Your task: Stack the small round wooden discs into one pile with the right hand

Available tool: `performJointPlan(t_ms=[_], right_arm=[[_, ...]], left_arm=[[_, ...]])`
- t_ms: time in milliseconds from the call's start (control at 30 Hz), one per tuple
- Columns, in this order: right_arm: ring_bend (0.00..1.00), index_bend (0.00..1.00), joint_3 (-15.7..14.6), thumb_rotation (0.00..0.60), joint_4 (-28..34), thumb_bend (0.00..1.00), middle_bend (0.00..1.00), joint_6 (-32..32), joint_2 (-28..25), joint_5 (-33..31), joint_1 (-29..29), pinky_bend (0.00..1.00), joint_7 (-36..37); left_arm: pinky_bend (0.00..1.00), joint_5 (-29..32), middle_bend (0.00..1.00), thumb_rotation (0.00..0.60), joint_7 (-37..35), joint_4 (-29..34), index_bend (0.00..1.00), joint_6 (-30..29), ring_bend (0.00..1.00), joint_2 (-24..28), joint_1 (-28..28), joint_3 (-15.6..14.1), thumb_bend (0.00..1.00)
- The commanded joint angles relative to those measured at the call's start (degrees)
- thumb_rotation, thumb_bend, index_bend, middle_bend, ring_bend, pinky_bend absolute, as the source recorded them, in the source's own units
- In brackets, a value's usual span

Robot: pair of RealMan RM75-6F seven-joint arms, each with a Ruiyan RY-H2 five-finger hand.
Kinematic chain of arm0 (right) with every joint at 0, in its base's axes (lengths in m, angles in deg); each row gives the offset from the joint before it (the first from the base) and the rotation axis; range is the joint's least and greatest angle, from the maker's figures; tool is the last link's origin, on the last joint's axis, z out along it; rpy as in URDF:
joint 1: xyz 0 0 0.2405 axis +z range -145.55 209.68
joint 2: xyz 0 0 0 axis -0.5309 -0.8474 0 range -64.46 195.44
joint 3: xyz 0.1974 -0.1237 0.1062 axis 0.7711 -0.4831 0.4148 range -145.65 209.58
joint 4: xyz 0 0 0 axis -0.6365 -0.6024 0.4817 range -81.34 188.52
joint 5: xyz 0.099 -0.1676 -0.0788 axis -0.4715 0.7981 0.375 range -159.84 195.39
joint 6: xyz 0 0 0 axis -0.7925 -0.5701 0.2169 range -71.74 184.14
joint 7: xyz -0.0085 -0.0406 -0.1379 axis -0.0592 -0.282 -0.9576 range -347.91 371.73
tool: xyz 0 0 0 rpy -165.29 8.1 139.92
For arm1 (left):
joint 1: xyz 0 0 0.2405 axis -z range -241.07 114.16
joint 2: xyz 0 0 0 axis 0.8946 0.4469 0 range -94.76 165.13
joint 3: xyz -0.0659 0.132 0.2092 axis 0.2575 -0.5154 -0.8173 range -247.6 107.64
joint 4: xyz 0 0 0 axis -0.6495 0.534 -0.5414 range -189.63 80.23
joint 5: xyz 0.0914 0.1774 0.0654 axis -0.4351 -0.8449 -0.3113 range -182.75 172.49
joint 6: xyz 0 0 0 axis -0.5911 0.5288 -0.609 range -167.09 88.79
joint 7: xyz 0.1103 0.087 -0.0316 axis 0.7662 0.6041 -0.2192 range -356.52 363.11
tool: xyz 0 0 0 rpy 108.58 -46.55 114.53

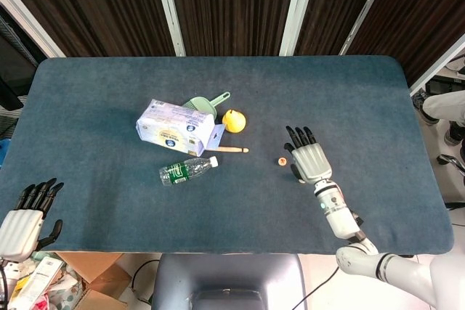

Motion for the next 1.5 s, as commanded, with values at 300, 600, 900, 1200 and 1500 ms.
performJointPlan(t_ms=[300, 600, 900, 1200, 1500], right_arm=[[0.0, 0.5, 0.06, 0.6, -9.1, 0.49, 0.0, 4.13, 6.76, -4.48, 3.35, 0.0, -4.36], [0.0, 0.52, 0.8, 0.6, -13.19, 0.49, 0.0, 6.12, 9.22, -6.3, 4.92, 0.0, -3.72], [0.0, 0.56, 0.68, 0.6, -15.12, 0.49, 0.0, 6.75, 10.02, -6.61, 5.35, 0.0, -2.51], [0.0, 0.56, 0.62, 0.6, -14.9, 0.49, 0.0, 6.82, 10.04, -7.05, 5.51, 0.0, -2.59], [0.0, 0.6, 0.33, 0.6, -15.0, 0.49, 0.01, 6.77, 10.37, -7.02, 5.69, 0.0, -2.53]], left_arm=[[0.0, 0.05, 0.0, 0.6, -0.56, -0.13, 0.0, -0.43, 0.0, 0.38, -0.31, 0.01, 0.5], [0.0, 0.35, 0.0, 0.6, -0.44, -0.07, 0.0, -0.15, 0.0, 0.25, -0.12, 0.25, 0.5], [0.0, 0.87, 0.0, 0.6, -0.3, -0.06, 0.0, -0.09, 0.0, 0.16, -0.16, 0.48, 0.5], [0.0, 0.62, 0.0, 0.6, -0.68, -0.08, 0.0, -0.29, 0.0, 0.28, -0.25, 0.41, 0.5], [0.01, 1.34, 0.0, 0.6, -0.14, 0.01, 0.0, -0.78, 0.0, 0.03, -0.5, 0.87, 0.5]])
